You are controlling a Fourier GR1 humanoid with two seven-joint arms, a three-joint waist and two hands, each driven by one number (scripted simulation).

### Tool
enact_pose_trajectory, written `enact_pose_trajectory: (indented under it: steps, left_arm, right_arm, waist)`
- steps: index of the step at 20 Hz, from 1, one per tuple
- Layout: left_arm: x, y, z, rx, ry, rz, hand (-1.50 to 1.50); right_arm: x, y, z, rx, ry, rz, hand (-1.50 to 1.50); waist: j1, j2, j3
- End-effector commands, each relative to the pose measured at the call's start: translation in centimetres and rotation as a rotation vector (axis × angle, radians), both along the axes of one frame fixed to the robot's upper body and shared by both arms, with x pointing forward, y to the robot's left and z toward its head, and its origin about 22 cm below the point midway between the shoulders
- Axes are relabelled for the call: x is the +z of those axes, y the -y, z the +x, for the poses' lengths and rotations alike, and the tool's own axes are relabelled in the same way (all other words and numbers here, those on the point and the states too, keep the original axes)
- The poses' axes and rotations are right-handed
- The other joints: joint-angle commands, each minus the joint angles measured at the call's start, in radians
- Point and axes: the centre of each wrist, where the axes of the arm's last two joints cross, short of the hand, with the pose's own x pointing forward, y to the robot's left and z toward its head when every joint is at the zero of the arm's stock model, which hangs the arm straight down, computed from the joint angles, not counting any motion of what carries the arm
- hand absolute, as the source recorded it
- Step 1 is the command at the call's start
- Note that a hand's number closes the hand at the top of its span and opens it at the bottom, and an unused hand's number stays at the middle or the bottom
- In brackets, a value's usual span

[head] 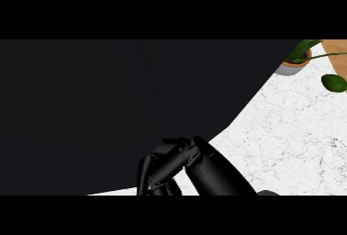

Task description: Pick up the wine, place it into the cabinet and close the cabinet

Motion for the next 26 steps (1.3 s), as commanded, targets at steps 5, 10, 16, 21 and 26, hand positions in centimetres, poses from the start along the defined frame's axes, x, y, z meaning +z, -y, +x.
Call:
enact_pose_trajectory:
  steps: [5,10,16,21,26]
  left_arm:
    - [0.8,-1.5,0.8,0.03,-0.008,0.018,-1.5]
    - [0.2,-1.6,0.8,0.053,0.007,0.002,-1.5]
    - [-2.6,-2.5,-0.6,0.062,0.0,0.022,-1.5]
    - [-0.8,-2.9,-0.5,0.049,0.015,0.012,-1.5]
    - [-0.3,-2.9,-0.3,0.037,0.002,0.01,-1.5]
  right_arm:
    - [3.5,-6.8,4.2,0.055,-0.001,0.063,1.5]
    - [3.3,-6.3,7.2,0.044,-0.071,0.129,1.5]
    - [2.4,-5.4,11.7,-0.008,-0.115,0.148,1.5]
    - [-0.5,-4.0,14.8,-0.048,-0.105,0.081,1.5]
    - [-1.6,-2.1,17.3,-0.08,-0.092,0.077,1.5]
  waist:
    - [-0.005,-0.01,-0.017]
    - [-0.025,-0.011,-0.016]
    - [-0.039,-0.011,-0.017]
    - [-0.033,-0.012,-0.016]
    - [-0.028,-0.01,-0.016]
